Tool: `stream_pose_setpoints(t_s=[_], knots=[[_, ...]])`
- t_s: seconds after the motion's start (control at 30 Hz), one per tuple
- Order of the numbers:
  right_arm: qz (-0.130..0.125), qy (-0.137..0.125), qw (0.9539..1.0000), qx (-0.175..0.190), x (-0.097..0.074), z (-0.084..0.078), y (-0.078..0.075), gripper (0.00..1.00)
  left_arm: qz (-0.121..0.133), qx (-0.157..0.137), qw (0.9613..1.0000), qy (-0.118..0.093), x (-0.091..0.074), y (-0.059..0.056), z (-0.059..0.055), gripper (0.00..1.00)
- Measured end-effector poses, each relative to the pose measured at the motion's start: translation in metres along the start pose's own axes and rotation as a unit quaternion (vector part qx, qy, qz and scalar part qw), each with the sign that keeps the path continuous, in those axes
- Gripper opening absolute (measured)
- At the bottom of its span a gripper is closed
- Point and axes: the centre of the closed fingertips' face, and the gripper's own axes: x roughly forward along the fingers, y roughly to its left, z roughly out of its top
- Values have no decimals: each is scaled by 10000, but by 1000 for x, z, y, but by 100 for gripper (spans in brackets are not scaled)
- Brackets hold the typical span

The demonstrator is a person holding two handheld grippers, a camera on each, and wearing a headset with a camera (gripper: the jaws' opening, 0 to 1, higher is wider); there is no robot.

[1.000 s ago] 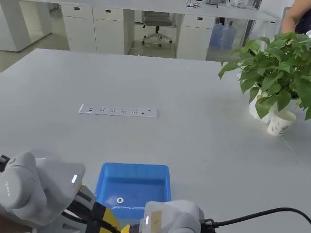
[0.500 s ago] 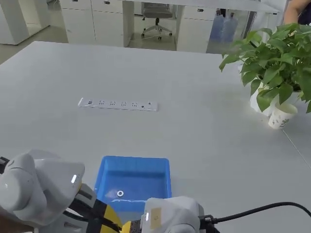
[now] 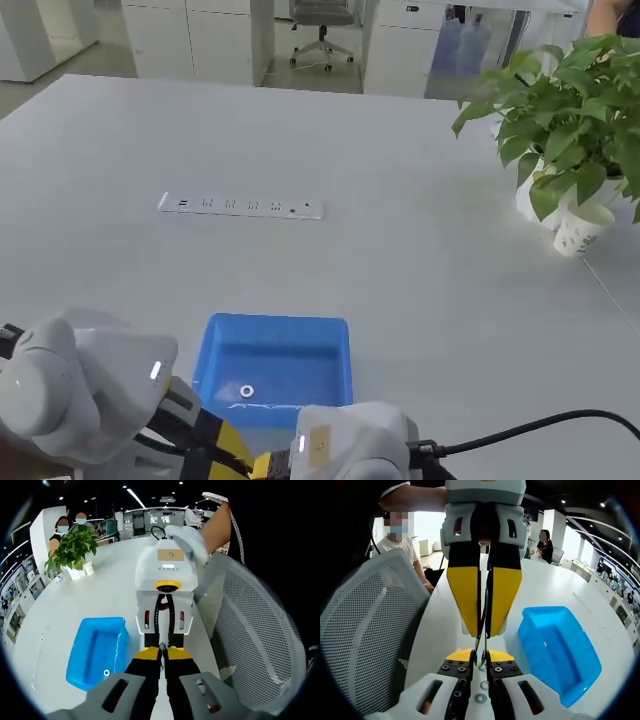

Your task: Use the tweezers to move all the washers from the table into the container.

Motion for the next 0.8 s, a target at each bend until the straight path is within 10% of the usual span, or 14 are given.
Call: stream_pose_setpoints(t_s=[0.8], knots=[[8,15,10000,58,2,-2,-3,12,20,-70,10000,-17,1,5,-3,5]])
